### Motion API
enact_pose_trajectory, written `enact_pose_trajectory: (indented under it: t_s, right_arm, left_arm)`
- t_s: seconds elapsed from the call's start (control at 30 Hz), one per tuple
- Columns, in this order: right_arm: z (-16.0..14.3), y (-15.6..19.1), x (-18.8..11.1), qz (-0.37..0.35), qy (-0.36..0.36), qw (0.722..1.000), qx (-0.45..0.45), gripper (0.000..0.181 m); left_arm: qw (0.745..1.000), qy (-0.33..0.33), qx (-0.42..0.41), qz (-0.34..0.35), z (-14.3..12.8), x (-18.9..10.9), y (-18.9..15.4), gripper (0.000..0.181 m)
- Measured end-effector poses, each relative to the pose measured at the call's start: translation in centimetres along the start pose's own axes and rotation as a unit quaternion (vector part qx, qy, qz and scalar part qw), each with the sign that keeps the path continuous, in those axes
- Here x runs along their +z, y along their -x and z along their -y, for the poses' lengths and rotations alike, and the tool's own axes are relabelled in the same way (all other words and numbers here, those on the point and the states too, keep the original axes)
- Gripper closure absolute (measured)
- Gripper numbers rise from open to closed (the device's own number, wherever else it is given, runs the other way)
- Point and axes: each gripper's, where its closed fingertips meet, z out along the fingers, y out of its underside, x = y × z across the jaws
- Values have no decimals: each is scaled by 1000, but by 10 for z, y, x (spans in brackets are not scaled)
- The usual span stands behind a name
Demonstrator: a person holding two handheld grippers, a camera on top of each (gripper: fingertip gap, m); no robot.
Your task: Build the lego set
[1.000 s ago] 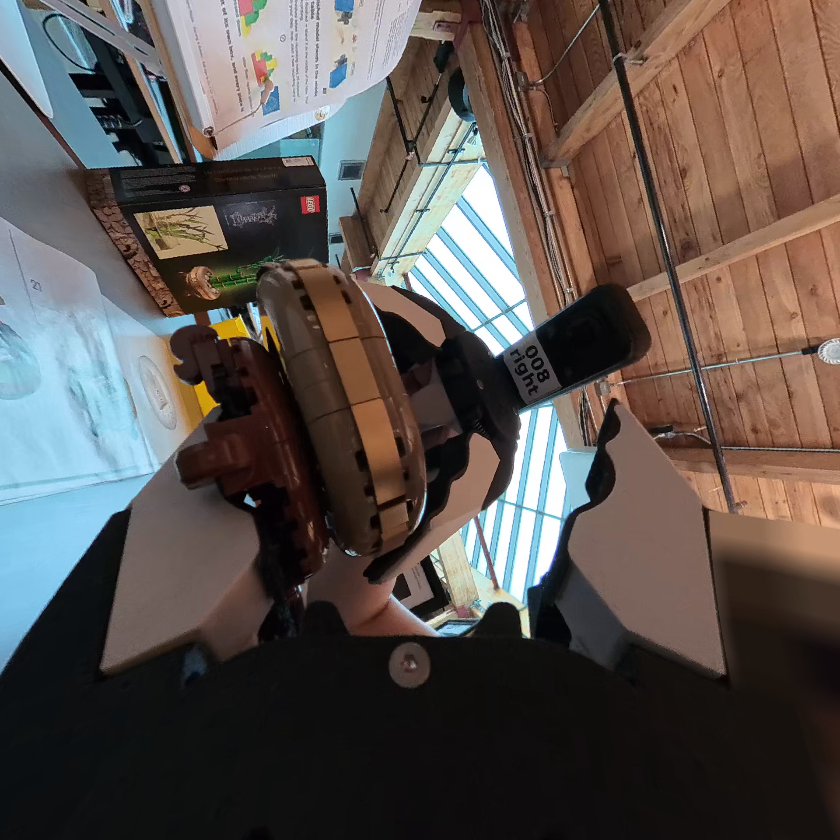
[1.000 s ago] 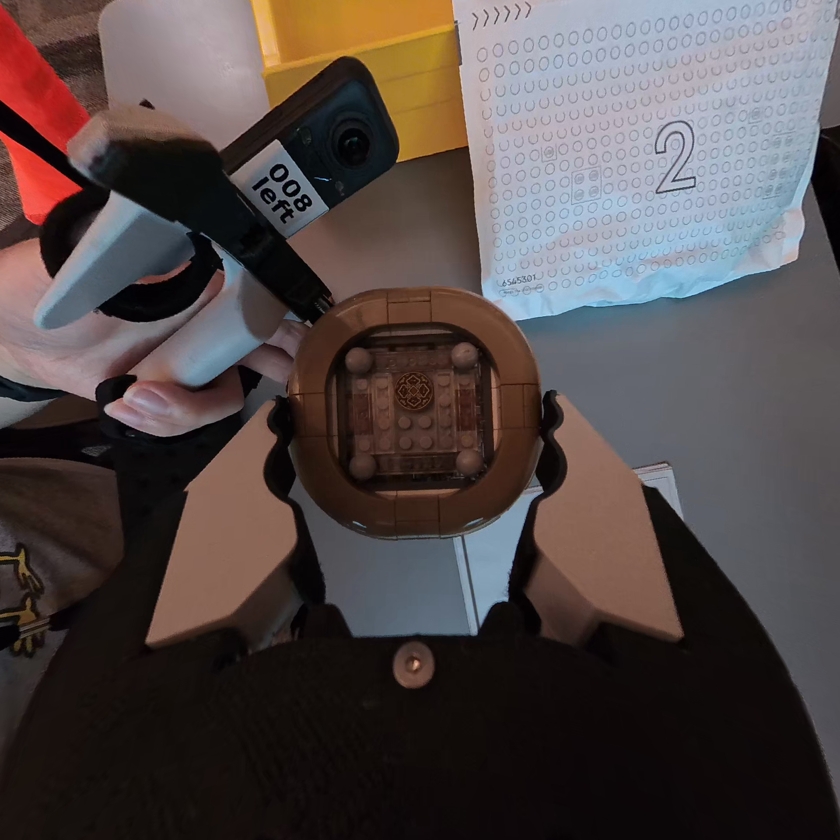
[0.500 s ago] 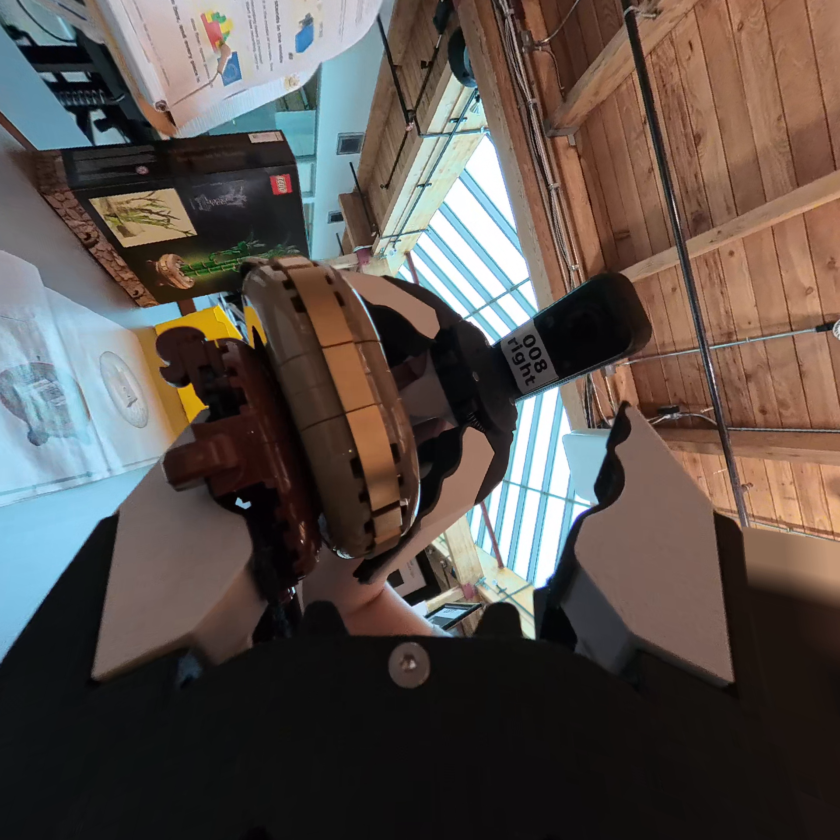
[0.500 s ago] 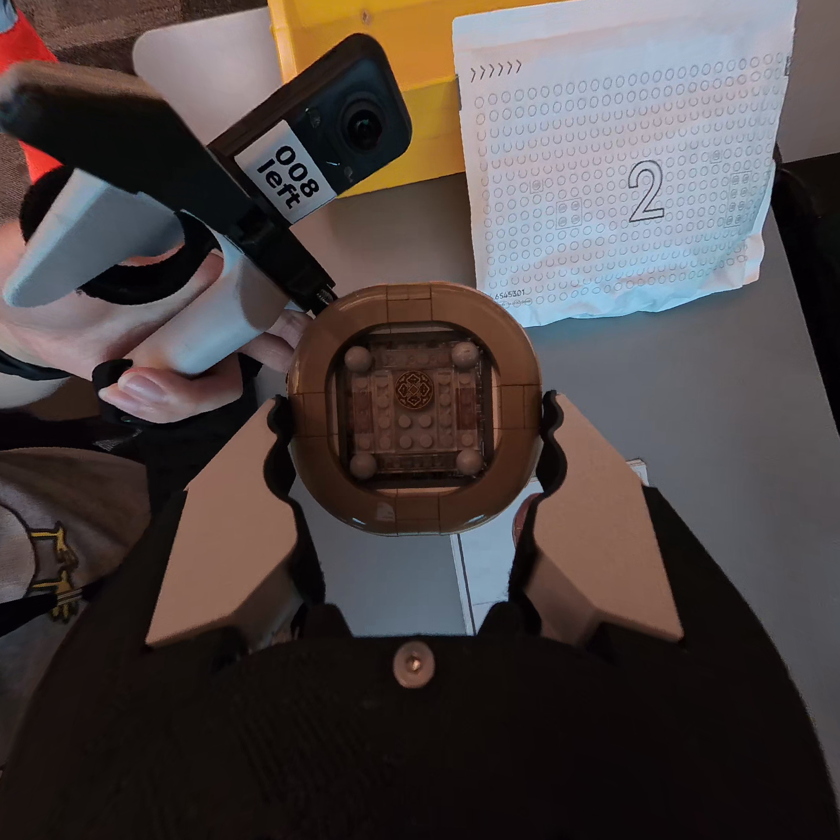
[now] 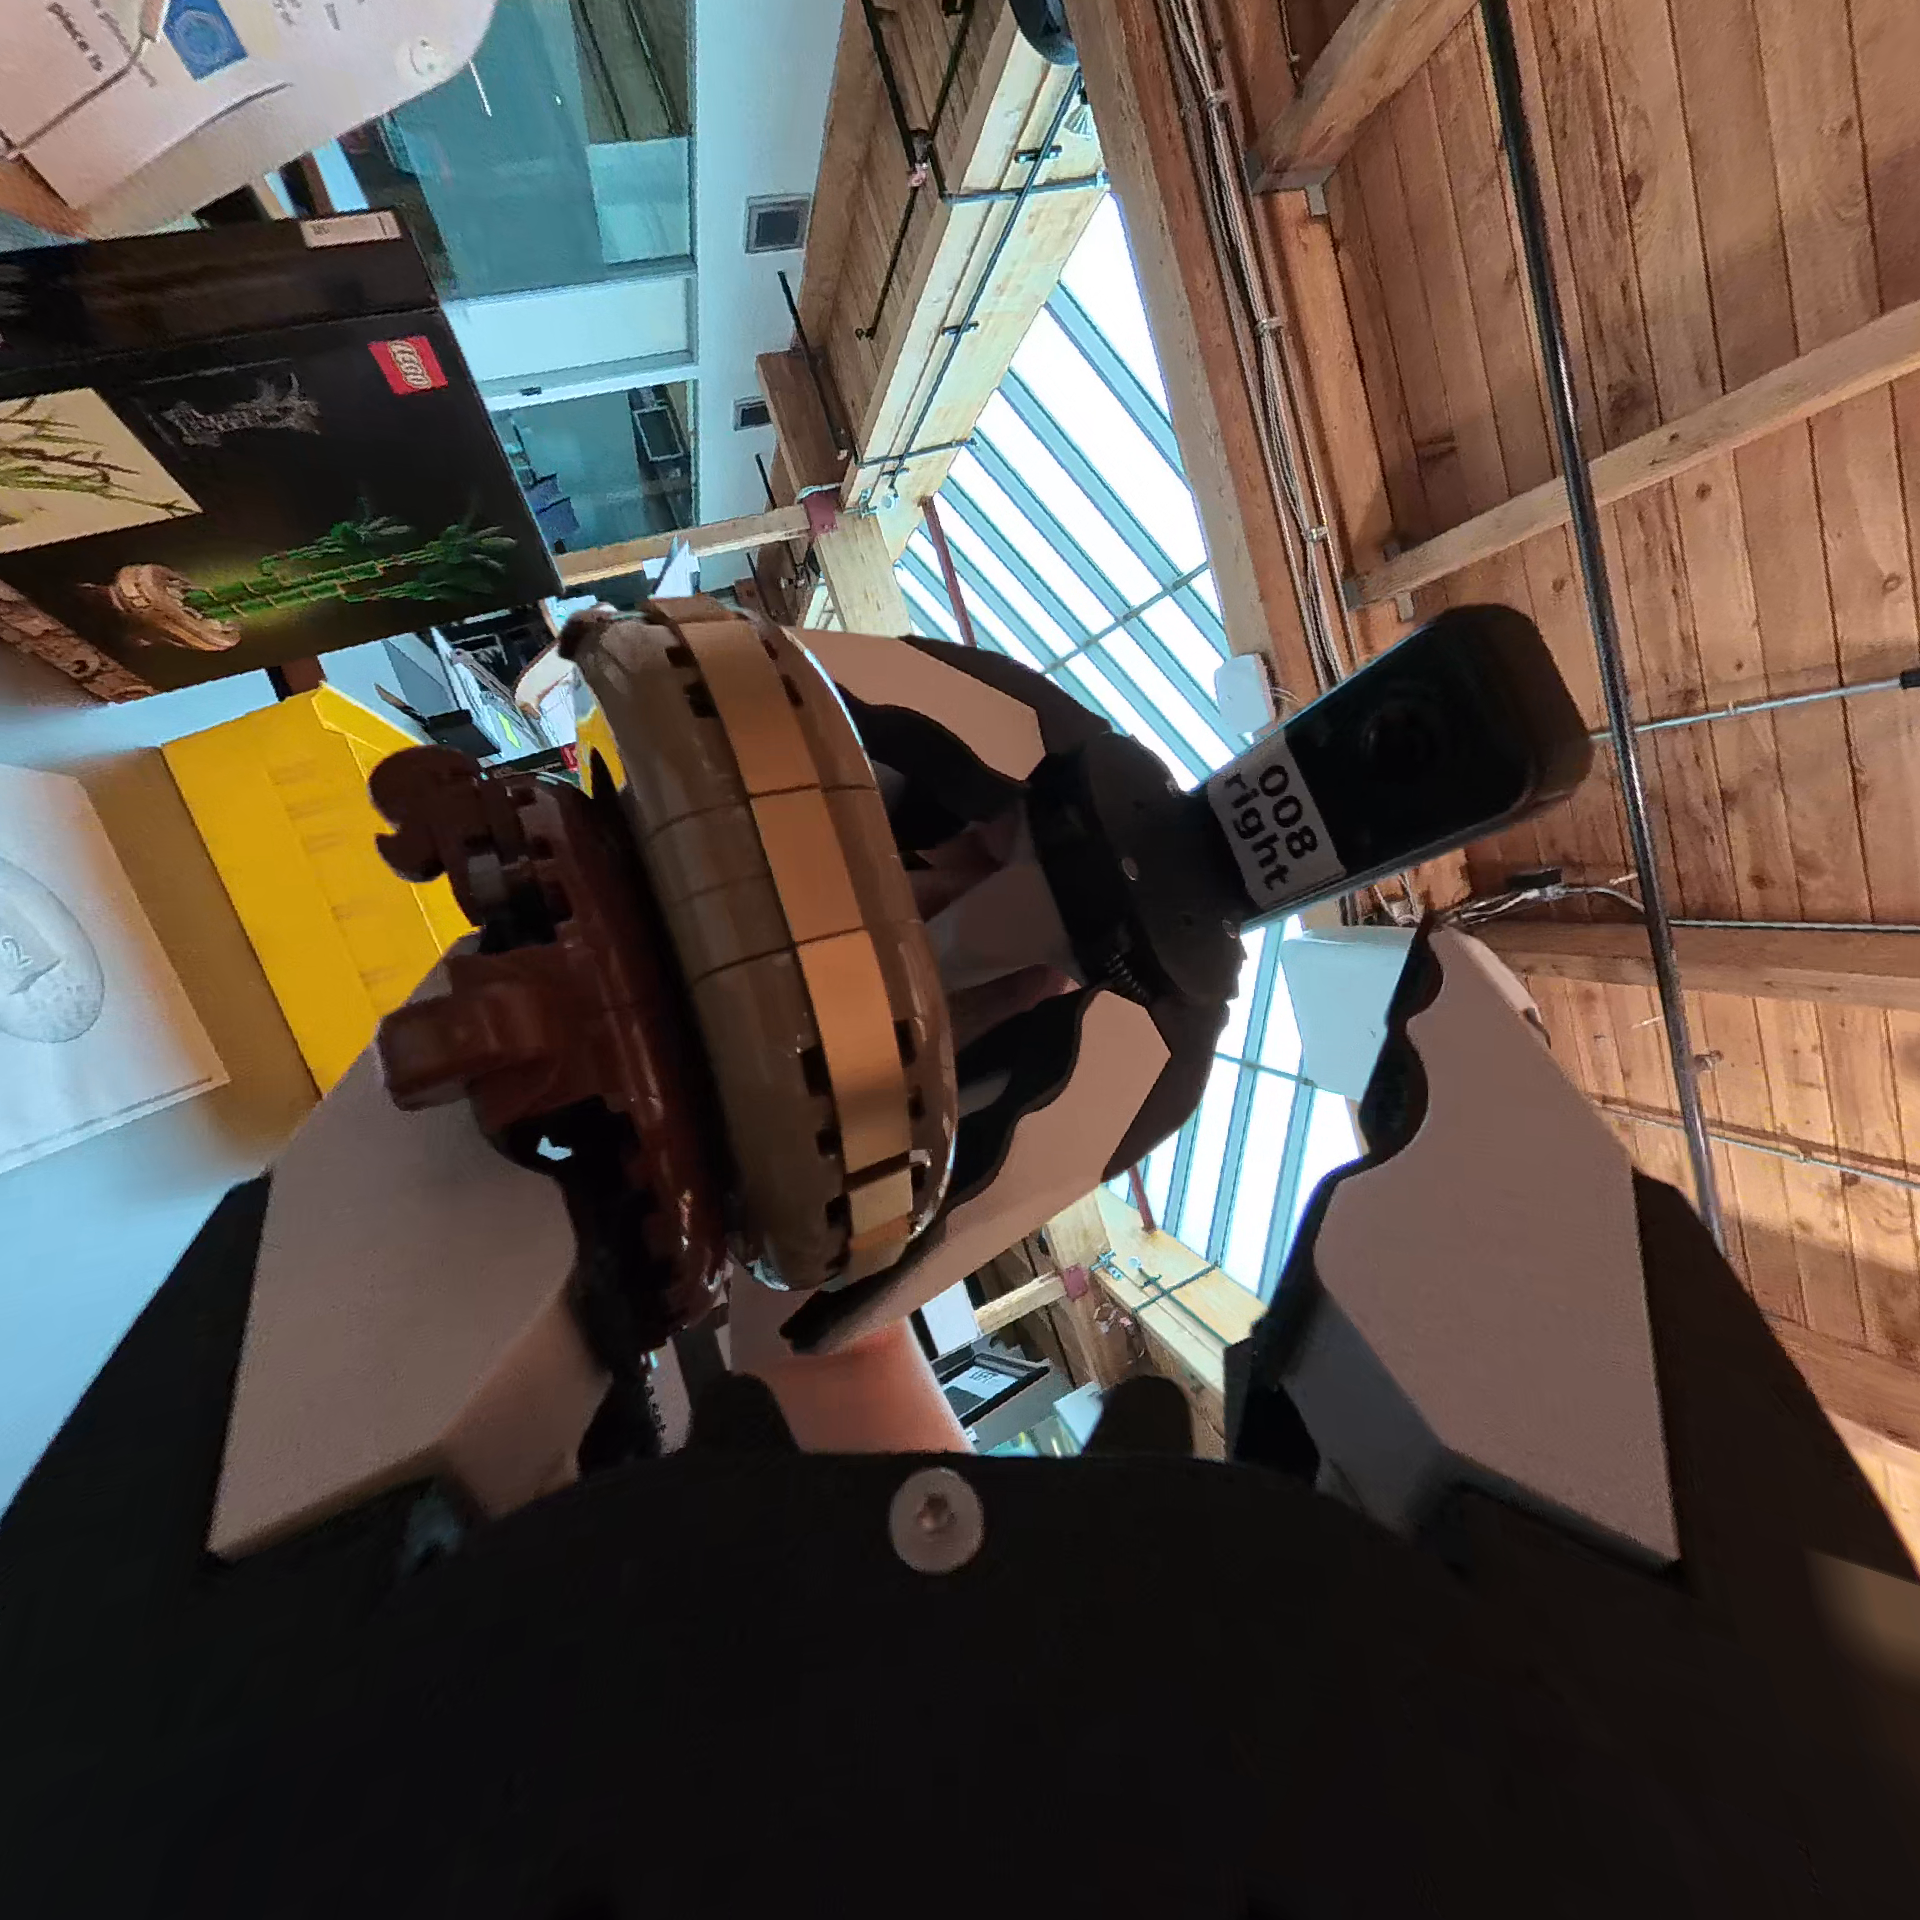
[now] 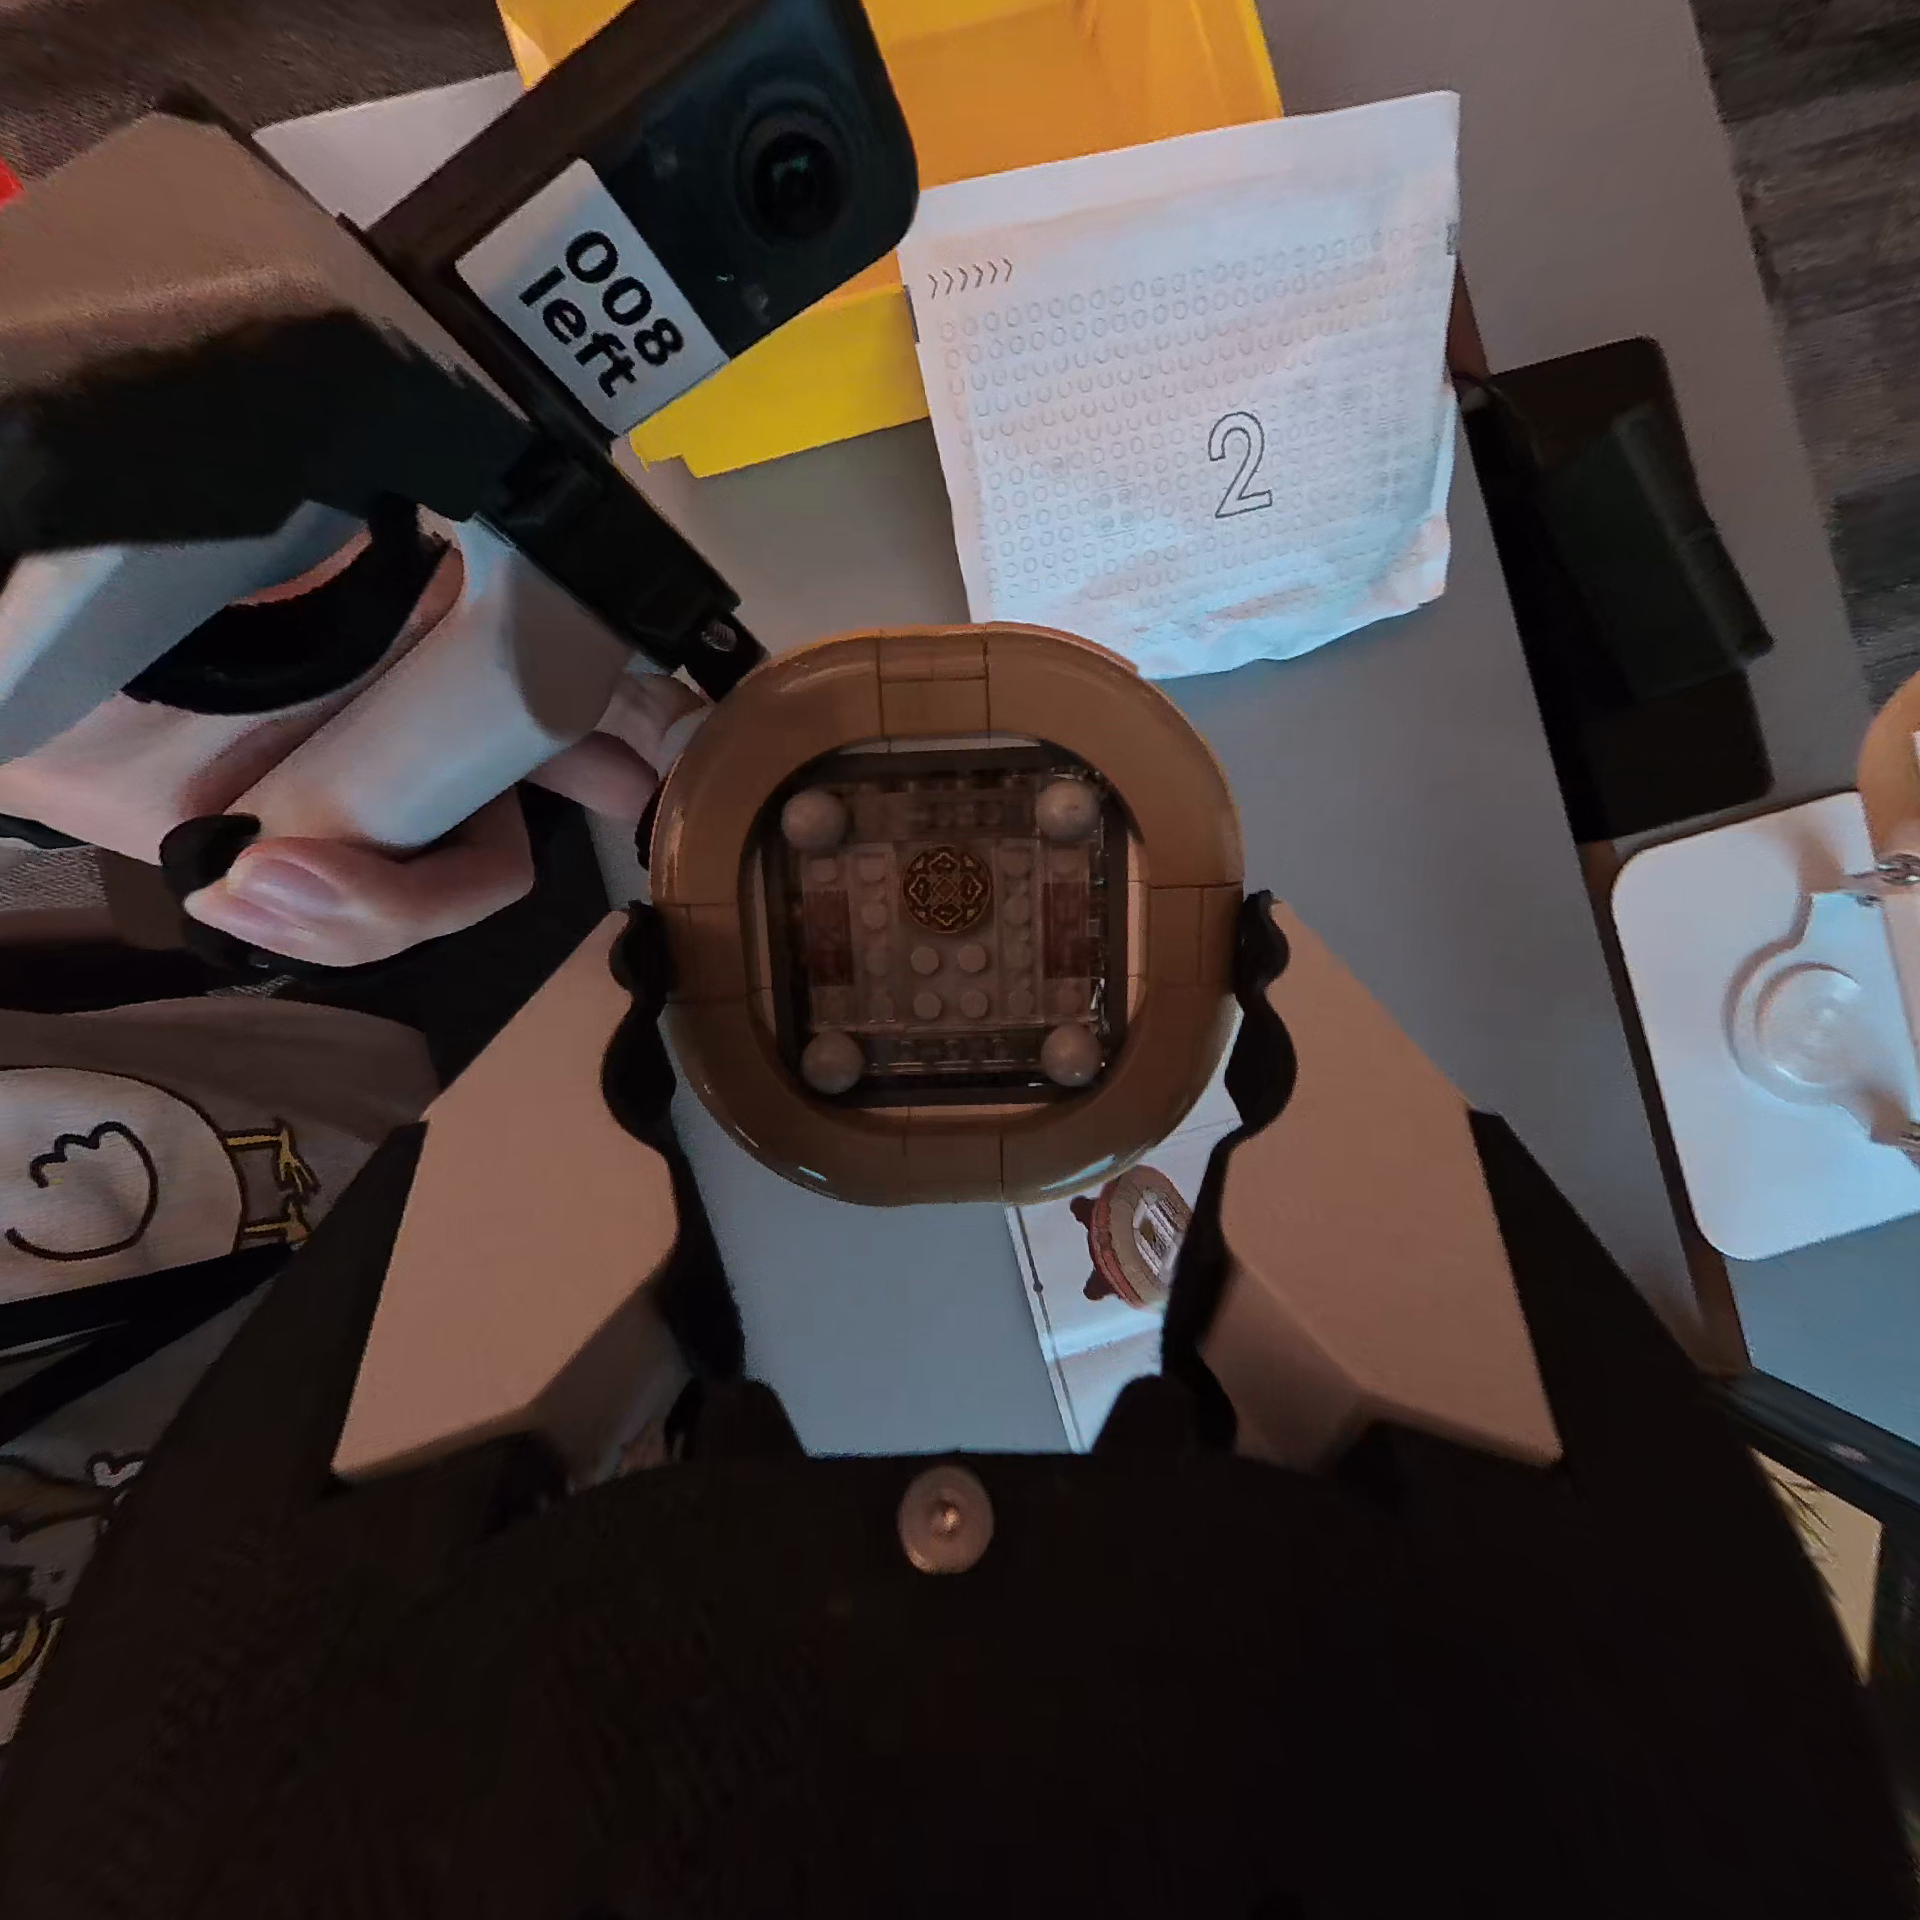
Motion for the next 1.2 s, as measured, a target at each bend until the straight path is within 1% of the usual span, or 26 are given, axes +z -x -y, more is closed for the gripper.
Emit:
enact_pose_trajectory:
  t_s: [0.17,0.3,0.53,0.63,0.7,0.77,0.93,1.07,1.2]
  right_arm:
    - [3,1,-7,-16,4,1000,-3,72]
    - [1,0,-4,-29,15,999,-16,72]
    - [-2,-2,1,-42,31,998,-26,72]
    - [-3,-3,4,-51,32,998,-28,71]
    - [-1,-3,1,-43,25,999,-21,71]
    - [2,-2,-4,-30,15,999,-8,71]
    - [8,-10,-19,-32,37,999,9,71]
    - [22,-17,-50,-35,38,998,20,71]
    - [31,-21,-85,-32,42,998,36,71]
  left_arm:
    - [1000,-3,8,-9,-2,2,-7,24]
    - [999,3,43,15,-5,2,-3,23]
    - [997,11,73,33,-5,1,3,24]
    - [998,8,63,29,-3,0,7,27]
    - [998,13,51,20,-4,0,6,31]
    - [999,21,29,6,-3,1,1,35]
    - [999,30,-7,15,8,15,-15,26]
    - [999,36,-25,4,14,35,-42,27]
    - [998,52,-20,-5,10,58,-71,26]
